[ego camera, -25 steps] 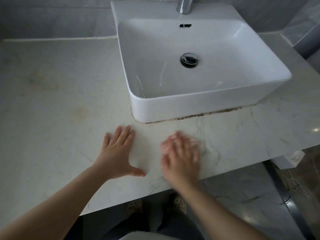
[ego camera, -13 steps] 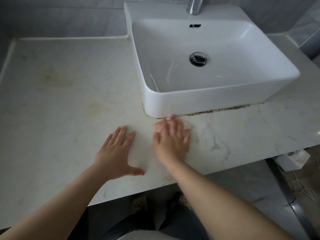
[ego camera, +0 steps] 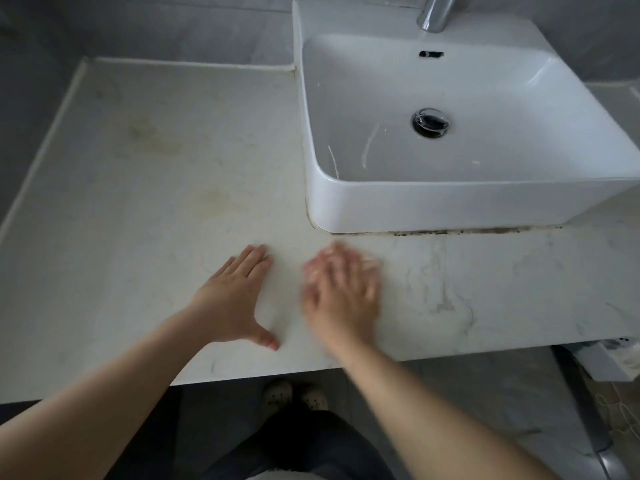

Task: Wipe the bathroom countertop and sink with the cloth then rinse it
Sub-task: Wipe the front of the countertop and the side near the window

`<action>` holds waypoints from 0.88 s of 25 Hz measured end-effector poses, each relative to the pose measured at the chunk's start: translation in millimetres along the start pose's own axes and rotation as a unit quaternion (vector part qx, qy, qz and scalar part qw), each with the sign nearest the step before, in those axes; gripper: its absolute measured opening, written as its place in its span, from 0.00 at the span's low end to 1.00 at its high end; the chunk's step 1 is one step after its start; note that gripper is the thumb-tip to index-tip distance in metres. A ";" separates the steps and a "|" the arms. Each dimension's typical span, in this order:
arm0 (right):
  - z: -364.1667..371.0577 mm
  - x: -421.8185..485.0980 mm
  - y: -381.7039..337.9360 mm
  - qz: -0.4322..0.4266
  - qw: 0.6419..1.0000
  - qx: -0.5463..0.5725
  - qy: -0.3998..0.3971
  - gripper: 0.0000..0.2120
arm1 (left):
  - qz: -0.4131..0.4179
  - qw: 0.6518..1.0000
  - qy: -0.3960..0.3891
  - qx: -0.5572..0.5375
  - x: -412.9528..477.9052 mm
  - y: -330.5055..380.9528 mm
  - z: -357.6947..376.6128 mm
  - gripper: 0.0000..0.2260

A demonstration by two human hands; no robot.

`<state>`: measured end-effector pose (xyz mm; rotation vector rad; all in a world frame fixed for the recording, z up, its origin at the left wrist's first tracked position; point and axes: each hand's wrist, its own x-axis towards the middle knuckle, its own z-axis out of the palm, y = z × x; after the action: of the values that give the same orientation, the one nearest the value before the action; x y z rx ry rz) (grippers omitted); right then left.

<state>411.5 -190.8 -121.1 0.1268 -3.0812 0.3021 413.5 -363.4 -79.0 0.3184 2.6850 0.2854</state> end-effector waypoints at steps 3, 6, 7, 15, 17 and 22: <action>-0.2 -19.9 9.2 -0.211 0.976 -0.015 -0.055 0.25 | 0.004 1.000 0.012 -0.009 -0.2 -1.6 -0.8 0.62; -11.1 6.9 81.9 -0.073 0.996 -0.052 -0.020 0.26 | 0.008 0.999 0.016 -0.027 -3.4 -4.7 3.0 0.62; -19.8 18.7 98.8 0.008 0.998 -0.054 -0.027 0.26 | 0.009 0.999 0.020 -0.027 -4.2 -6.8 5.9 0.61; -5.3 -36.6 0.2 -0.214 0.974 -0.044 -0.057 0.27 | -0.012 0.994 0.109 0.011 -17.0 -3.7 26.7 0.36; -1.9 -5.5 10.0 -0.210 0.975 -0.061 -0.047 0.28 | -0.036 0.992 0.118 -0.020 -37.8 -14.2 32.3 0.40; 1.8 -1.1 -36.7 0.003 0.999 -0.034 -0.026 0.34 | -0.184 0.967 0.178 -0.008 -77.9 -74.4 33.4 0.41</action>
<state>415.7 -227.0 -115.8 0.1254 -3.1387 0.1984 483.5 -449.8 -97.3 -0.2658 3.0164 0.2709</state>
